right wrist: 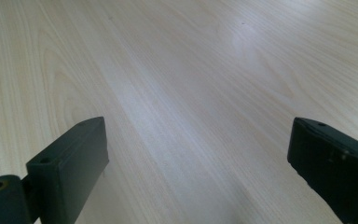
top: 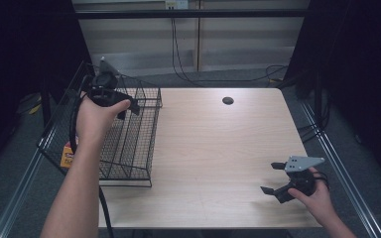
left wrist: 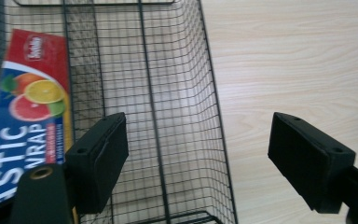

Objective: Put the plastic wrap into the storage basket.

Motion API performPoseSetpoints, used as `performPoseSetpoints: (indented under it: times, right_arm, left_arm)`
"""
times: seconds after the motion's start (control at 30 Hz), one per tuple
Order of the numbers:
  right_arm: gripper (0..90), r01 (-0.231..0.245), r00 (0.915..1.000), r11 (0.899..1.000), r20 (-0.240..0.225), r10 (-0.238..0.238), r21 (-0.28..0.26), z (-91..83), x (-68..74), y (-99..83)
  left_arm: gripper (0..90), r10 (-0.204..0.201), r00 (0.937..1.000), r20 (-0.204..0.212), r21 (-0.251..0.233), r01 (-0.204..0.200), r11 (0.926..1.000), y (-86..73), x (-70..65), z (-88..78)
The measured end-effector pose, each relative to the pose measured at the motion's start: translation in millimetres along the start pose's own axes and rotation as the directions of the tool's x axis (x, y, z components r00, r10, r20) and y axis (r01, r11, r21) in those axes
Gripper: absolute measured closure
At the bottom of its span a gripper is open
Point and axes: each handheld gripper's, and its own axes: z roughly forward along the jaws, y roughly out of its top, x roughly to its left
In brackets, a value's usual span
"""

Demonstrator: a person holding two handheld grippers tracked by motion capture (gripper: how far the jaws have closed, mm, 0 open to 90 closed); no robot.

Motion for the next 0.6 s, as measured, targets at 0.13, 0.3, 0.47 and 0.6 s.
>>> performPoseSetpoints:
  times: [0.13,0.3,0.47,0.6]
  right_arm:
    - [4.7,0.003,0.9999,1.0,-0.01,-0.003,0.005,1.1,0.3,0.0]
    - [4.7,0.001,1.0,1.0,-0.009,0.0,0.007,1.1,0.6,0.1]
    - [4.8,0.004,0.9999,1.0,-0.011,-0.004,0.007,1.3,0.5,0.1]
    - [4.8,0.005,0.9999,1.0,-0.011,-0.005,0.007,1.1,0.3,0.1]
  left_arm:
    - [19.2,0.011,0.9999,0.012,-0.013,-0.011,0.9999,-2.1,-6.3,5.7]
    - [19.2,0.042,0.9986,0.031,-0.001,-0.042,0.9991,-2.6,-17.2,12.0]
    - [18.3,0.063,0.9965,0.054,0.005,-0.063,0.998,-2.2,-24.1,18.8]
    - [17.7,0.076,0.9956,0.055,0.012,-0.077,0.997,-2.9,-27.8,25.0]
